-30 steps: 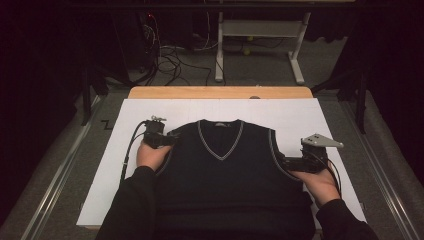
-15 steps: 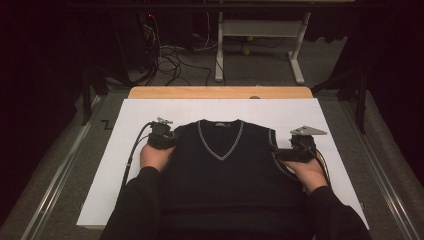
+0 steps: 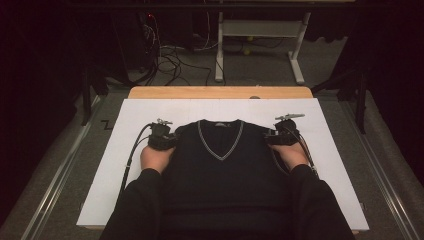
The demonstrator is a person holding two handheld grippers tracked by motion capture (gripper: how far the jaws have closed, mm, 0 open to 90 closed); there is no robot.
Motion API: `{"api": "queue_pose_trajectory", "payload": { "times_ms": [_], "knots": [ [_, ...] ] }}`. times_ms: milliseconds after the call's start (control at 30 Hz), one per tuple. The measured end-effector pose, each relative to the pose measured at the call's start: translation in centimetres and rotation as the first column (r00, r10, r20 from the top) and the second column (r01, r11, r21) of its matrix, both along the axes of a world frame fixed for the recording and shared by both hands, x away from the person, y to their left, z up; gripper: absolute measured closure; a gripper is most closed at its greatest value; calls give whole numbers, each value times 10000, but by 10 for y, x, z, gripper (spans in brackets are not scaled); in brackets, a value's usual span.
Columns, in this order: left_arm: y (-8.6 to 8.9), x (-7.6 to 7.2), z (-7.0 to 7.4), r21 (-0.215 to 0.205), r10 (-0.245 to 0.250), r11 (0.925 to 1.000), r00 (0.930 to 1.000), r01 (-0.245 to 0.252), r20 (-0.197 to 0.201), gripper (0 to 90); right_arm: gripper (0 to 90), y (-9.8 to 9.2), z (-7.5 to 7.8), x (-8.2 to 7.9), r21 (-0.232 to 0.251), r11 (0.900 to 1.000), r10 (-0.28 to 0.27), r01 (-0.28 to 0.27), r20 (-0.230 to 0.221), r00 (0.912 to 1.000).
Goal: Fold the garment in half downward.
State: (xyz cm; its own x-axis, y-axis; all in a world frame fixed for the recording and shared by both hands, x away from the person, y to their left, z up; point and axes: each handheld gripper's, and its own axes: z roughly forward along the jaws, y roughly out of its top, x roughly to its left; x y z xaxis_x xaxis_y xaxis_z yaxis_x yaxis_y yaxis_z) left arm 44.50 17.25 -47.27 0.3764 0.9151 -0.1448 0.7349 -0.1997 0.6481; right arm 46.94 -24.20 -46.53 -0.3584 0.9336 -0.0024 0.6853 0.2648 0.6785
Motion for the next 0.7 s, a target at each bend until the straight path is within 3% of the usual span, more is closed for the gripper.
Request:
{"api": "queue_pose_trajectory", "payload": {
  "times_ms": [100, 133, 167, 233, 333, 367, 400, 433, 533, 567, 700],
  "knots": [
    [0, 0, 0, 3, 11, 10000, 10000, -11, -12, 688, 543, 7, 1, -1, -133, 9997, 194, -193, 25, 9998],
    [-1, 0, 0, -7, 5, 10000, 10000, -5, -24, 689, 670, 9, 2, -2, 38, 9995, 314, -314, -74, 9995],
    [-1, -1, 1, 6, -23, 10000, 10000, 23, -19, 689, 670, 9, 2, -2, 38, 9995, 314, -314, -74, 9995],
    [0, 0, 1, -62, -78, 10000, 10000, 78, -46, 709, 774, 10, 3, -3, 192, 9987, 474, -471, -157, 9988],
    [2, -1, 4, -229, 22, 9997, 9999, -25, -103, 712, 794, 15, 3, -6, -16, 9983, 582, -582, -89, 9983],
    [2, -2, 6, -234, 47, 9997, 10000, -46, 24, 712, 794, 16, 4, -7, -90, 9981, 611, -611, -29, 9981],
    [4, -5, 13, -295, 91, 9995, 9994, -81, 336, 712, 794, 16, 11, -9, -65, 9989, 458, -456, 356, 9983],
    [4, -5, 13, -295, 91, 9995, 9994, -81, 336, 712, 794, 16, 11, -9, -65, 9989, 458, -456, 356, 9983],
    [9, -7, 25, -748, 381, 9967, 9961, -321, 799, 712, 793, 11, 29, -12, -31, 9993, 373, -372, 1056, 9937],
    [10, -7, 29, -784, 447, 9962, 9944, -372, 960, 712, 793, 11, 29, -12, -31, 9993, 373, -372, 1056, 9937],
    [12, -7, 49, -886, 639, 9948, 9837, -495, 1682, 712, 793, 8, 51, -14, 189, 9995, 195, -237, 1952, 9806]
  ]
}}
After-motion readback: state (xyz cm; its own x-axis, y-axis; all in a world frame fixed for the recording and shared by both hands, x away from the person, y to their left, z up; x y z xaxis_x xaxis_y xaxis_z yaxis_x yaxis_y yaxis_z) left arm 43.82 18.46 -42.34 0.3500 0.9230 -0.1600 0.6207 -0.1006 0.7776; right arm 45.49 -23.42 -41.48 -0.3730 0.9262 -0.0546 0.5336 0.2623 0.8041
